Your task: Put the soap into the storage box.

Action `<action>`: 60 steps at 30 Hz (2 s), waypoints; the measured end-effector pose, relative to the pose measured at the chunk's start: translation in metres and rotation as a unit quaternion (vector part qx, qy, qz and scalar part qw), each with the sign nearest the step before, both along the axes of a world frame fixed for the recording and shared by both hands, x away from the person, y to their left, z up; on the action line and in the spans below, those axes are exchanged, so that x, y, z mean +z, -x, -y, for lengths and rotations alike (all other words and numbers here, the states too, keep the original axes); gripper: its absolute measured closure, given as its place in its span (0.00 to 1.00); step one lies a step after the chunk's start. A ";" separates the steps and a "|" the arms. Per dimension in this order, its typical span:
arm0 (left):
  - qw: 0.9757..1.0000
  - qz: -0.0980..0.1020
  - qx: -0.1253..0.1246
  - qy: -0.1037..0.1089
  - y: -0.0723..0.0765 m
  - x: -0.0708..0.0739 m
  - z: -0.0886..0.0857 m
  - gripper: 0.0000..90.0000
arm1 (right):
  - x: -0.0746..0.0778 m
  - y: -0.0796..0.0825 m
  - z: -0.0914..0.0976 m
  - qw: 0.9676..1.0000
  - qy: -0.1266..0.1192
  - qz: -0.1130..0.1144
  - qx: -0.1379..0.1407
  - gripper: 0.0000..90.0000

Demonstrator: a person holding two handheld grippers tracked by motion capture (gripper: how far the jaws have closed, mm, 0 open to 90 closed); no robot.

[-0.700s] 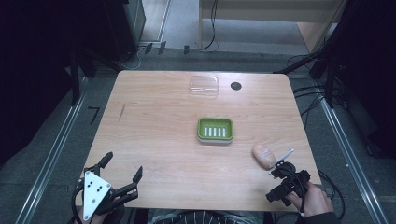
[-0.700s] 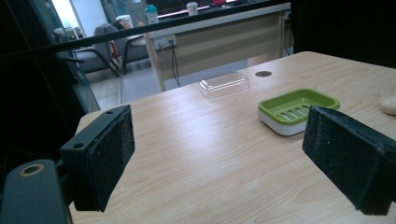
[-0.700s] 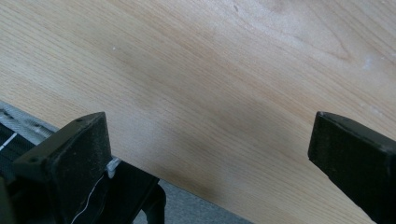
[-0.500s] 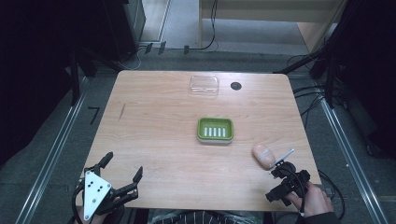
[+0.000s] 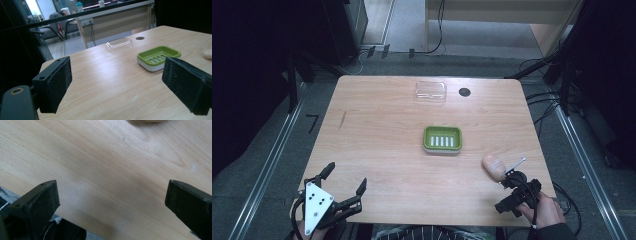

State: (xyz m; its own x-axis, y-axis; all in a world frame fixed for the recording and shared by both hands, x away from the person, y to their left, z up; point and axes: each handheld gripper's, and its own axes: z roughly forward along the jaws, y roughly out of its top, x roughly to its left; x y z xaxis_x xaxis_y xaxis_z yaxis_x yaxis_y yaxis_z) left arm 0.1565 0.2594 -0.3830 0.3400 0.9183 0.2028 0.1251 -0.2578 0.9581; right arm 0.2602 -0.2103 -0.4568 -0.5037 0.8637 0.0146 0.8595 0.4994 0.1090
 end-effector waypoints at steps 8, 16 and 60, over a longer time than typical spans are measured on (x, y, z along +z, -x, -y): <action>1.000 -0.001 -0.002 0.002 0.000 -0.001 -0.002 0.11 | 0.004 -0.005 -0.004 1.000 0.005 0.023 0.012 0.00; 1.000 0.000 -0.002 0.004 0.000 0.000 -0.002 0.11 | 0.009 -0.019 -0.004 0.999 0.009 0.051 0.009 0.00; 1.000 0.000 -0.003 0.003 0.000 0.000 -0.002 0.11 | 0.013 -0.091 -0.017 0.997 -0.020 0.063 0.030 0.00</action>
